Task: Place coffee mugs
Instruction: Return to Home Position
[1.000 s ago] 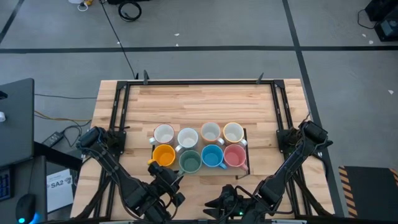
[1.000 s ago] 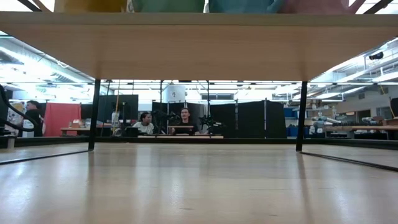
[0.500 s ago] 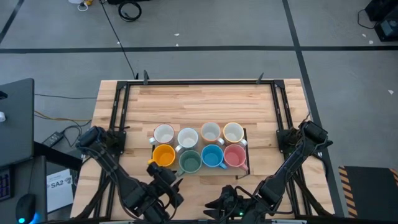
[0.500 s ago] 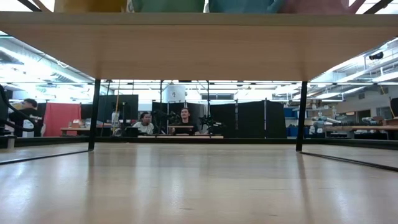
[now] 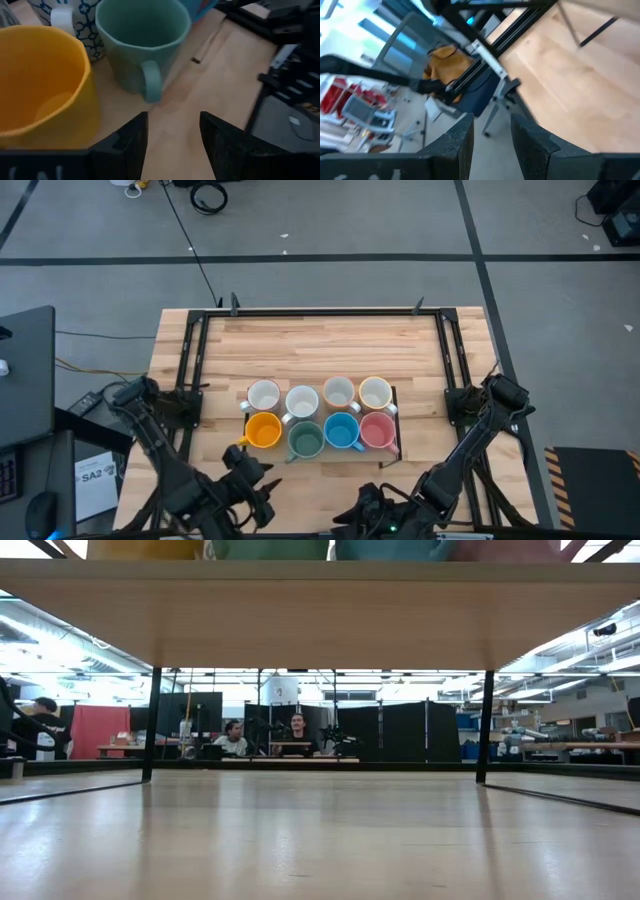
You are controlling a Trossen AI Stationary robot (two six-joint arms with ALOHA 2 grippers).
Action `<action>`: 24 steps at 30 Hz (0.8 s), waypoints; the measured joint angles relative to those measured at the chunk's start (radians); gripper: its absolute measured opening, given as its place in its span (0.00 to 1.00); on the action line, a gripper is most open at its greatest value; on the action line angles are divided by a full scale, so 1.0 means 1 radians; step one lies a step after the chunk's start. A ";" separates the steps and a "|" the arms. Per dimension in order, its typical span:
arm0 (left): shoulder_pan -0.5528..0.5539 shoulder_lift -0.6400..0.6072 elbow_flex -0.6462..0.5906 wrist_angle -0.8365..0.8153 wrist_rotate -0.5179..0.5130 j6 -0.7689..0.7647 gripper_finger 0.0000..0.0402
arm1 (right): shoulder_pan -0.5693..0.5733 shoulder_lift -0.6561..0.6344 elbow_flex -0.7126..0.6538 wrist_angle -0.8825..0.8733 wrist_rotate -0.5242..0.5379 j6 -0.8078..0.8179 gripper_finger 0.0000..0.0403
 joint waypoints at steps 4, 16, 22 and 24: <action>-0.036 -0.035 0.000 0.047 0.000 0.079 0.46 | 0.012 -0.033 0.000 0.000 -0.045 -0.016 0.33; 0.006 -0.139 0.000 0.579 0.021 1.022 0.46 | 0.015 -0.266 0.000 -0.007 -0.079 -0.494 0.33; 0.131 -0.245 -0.001 0.741 0.200 1.349 0.46 | -0.029 -0.432 0.000 -0.009 -0.083 -0.746 0.33; 0.180 -0.286 -0.001 0.774 0.258 1.422 0.46 | -0.046 -0.484 0.001 -0.014 -0.084 -0.815 0.33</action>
